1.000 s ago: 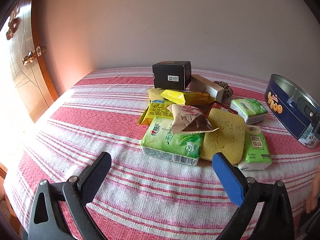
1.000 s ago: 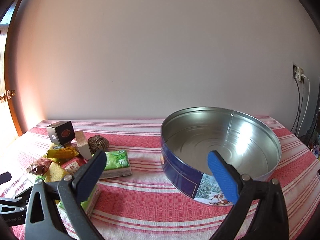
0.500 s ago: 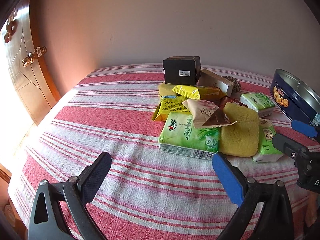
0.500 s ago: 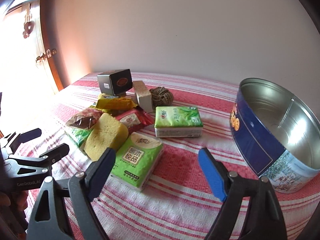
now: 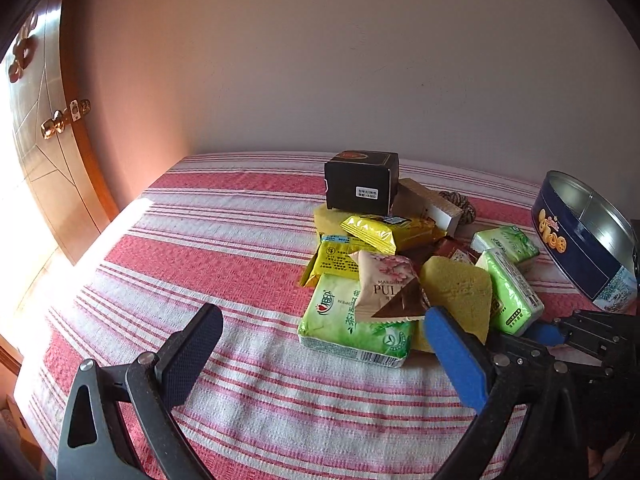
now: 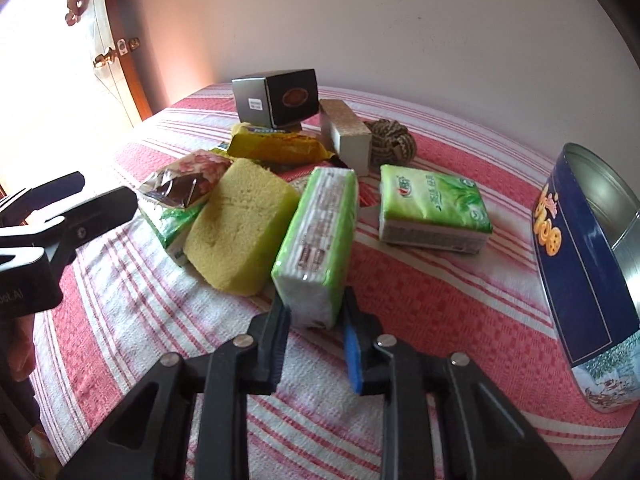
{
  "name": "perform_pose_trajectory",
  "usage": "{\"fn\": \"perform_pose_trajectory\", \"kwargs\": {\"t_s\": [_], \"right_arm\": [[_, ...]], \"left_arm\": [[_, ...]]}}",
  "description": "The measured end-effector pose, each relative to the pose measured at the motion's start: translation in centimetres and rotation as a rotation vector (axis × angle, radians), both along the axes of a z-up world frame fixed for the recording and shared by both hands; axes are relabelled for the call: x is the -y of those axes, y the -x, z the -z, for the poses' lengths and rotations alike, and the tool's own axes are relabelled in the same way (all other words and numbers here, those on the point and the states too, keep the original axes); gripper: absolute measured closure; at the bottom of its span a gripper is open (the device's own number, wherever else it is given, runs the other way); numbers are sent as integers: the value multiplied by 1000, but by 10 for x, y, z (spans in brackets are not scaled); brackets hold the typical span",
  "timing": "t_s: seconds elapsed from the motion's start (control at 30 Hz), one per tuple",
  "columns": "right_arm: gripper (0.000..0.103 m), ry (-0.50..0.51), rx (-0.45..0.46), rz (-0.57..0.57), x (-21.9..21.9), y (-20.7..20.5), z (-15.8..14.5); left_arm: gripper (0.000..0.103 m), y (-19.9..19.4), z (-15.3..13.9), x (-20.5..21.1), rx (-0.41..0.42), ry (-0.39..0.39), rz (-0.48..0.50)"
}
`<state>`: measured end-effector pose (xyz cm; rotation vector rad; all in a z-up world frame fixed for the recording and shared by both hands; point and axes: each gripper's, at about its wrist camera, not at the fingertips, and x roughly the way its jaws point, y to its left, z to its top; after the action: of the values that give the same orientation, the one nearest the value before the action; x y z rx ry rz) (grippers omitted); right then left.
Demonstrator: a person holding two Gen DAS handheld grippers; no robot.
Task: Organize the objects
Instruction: 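Move both tools toward the pile of snacks beside the blue tin, then grasp the small green-white tissue pack with the right tool while the left tool grasps the pink marshmallow pouch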
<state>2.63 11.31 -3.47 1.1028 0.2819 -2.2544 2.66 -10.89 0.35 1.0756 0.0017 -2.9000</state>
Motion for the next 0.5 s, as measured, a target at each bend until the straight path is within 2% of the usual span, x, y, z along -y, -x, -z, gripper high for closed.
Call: {"fn": "perform_pose_trajectory", "kwargs": {"t_s": [0.13, 0.27, 0.33, 0.4, 0.47, 0.5], "right_arm": [[79, 52, 20, 19, -16, 6, -2], [80, 64, -42, 49, -30, 3, -11], [80, 68, -77, 55, -37, 0, -16], [80, 76, -91, 58, -41, -2, -19], [80, 82, -94, 64, -43, 0, -20], [80, 80, -99, 68, -43, 0, -20]], "left_arm": [[1, 19, -4, -13, -17, 27, 11], [3, 44, 7, -18, 33, 6, 14], [16, 54, 14, -20, 55, 7, 14], [38, 63, 22, -18, 92, -21, 4], [48, 69, 29, -14, 111, -57, -3], [53, 68, 29, -15, 93, -38, -9]]}}
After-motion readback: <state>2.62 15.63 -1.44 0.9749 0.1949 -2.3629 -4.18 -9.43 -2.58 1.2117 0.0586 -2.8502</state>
